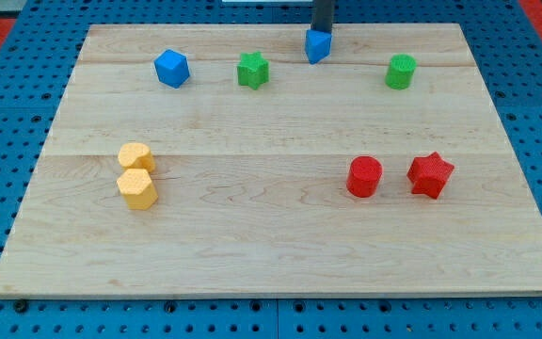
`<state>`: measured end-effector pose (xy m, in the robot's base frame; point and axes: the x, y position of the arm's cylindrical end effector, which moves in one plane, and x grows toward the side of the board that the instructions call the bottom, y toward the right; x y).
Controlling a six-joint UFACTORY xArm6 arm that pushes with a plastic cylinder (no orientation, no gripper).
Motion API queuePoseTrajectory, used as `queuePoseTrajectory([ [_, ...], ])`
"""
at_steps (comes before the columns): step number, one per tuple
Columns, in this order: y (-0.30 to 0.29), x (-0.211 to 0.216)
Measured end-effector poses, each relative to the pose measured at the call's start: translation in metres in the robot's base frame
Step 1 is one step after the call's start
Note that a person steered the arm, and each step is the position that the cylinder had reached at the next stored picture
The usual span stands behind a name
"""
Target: Push the blue triangle towards the green star
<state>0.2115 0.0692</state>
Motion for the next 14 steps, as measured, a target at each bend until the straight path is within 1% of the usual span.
queuePoseTrajectory([
  [1,0.023,0.0],
  [2,0.072,0.0],
  [3,0.072,0.002],
  [5,0.042,0.01],
  [6,0.042,0.01],
  [8,0.032,0.036],
  [9,0.029,0.034],
  [10,0.0,0.021],
  [11,-0.015,0.015],
  [13,-0.015,0.011],
  [14,-0.027,0.004],
])
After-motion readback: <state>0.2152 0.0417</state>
